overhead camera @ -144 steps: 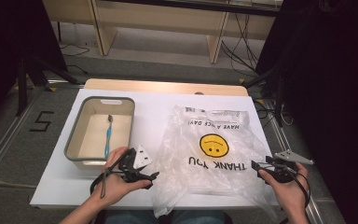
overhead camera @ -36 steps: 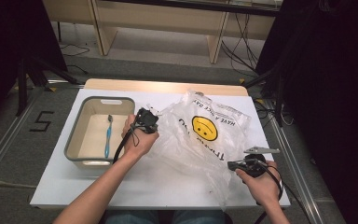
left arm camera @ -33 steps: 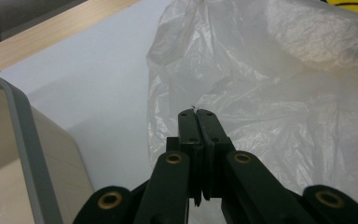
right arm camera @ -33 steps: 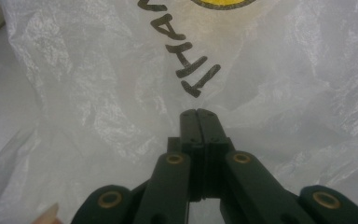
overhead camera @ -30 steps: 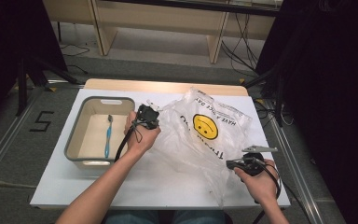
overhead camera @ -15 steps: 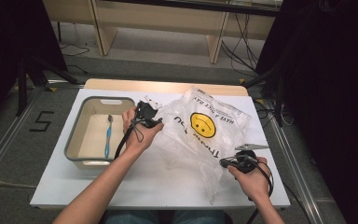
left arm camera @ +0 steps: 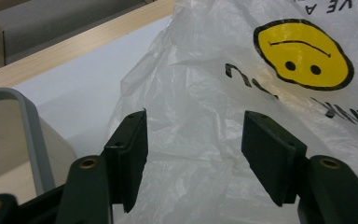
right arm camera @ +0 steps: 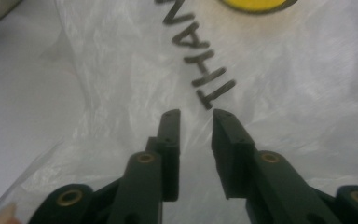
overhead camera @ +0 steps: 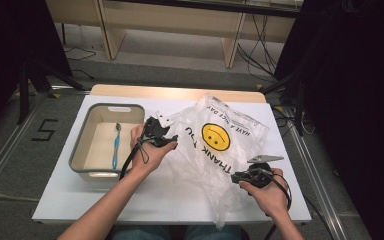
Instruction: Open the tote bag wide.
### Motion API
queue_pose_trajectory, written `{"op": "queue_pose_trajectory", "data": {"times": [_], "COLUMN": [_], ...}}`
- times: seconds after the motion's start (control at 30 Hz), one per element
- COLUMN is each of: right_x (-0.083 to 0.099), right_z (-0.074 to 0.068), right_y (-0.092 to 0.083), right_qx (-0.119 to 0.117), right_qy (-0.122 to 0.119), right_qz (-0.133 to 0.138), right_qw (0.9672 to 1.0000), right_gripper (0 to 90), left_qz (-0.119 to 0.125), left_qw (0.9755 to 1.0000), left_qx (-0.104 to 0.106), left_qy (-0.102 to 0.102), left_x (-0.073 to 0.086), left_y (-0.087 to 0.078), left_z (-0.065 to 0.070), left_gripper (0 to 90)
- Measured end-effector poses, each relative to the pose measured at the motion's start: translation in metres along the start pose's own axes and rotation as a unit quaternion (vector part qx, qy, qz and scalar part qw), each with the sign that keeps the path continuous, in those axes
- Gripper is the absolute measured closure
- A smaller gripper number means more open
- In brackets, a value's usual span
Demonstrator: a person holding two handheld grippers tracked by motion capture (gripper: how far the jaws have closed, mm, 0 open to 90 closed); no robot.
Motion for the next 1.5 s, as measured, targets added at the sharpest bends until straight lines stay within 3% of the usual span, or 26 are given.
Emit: {"op": "queue_pose_trajectory", "data": {"times": [0.2, 0.33, 0.5, 0.63, 0.83, 1.13, 1.5], "right_x": [-0.007, -0.012, -0.016, -0.018, -0.021, -0.028, -0.036], "right_z": [0.001, -0.005, -0.008, -0.012, -0.015, -0.021, -0.032], "right_y": [-0.009, -0.009, -0.008, -0.003, -0.001, 0.003, 0.009], "right_qx": [0.019, 0.019, 0.018, 0.015, 0.009, 0.010, -0.002], "right_qy": [-0.018, -0.037, -0.046, -0.051, -0.054, -0.058, -0.070], "right_qz": [0.046, 0.063, 0.065, 0.060, 0.061, 0.062, 0.059], "right_qw": [0.9986, 0.9971, 0.9967, 0.9968, 0.9966, 0.9964, 0.9958], "right_gripper": [54.2, 48.1, 46.9, 46.6, 46.8, 44.4, 44.1], "left_qz": [0.014, 0.011, 0.003, 0.001, 0.017, 0.004, -0.004], "left_qw": [0.9998, 0.9994, 0.9983, 0.9979, 0.9956, 0.9938, 0.9896], "left_qx": [0.005, 0.025, 0.049, 0.053, 0.070, 0.081, 0.097], "left_qy": [0.015, 0.022, 0.032, 0.038, 0.059, 0.076, 0.106], "left_x": [0.005, 0.012, 0.023, 0.031, 0.041, 0.063, 0.081], "left_y": [-0.014, -0.022, -0.030, -0.031, -0.037, -0.039, -0.043], "left_z": [0.006, 0.009, 0.012, 0.014, 0.017, 0.025, 0.031], "left_gripper": [36.6, 34.4, 33.7, 33.0, 33.4, 33.2, 32.7]}}
Point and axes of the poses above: each handheld gripper's, and its own axes: y roughly forward along the jaws, x roughly out of its underside, z roughly to its right, the point moved 2 cm from there along y, roughly forward along the jaws, and after that the axes turned 10 degrees about -z, right-handed, at the moved point
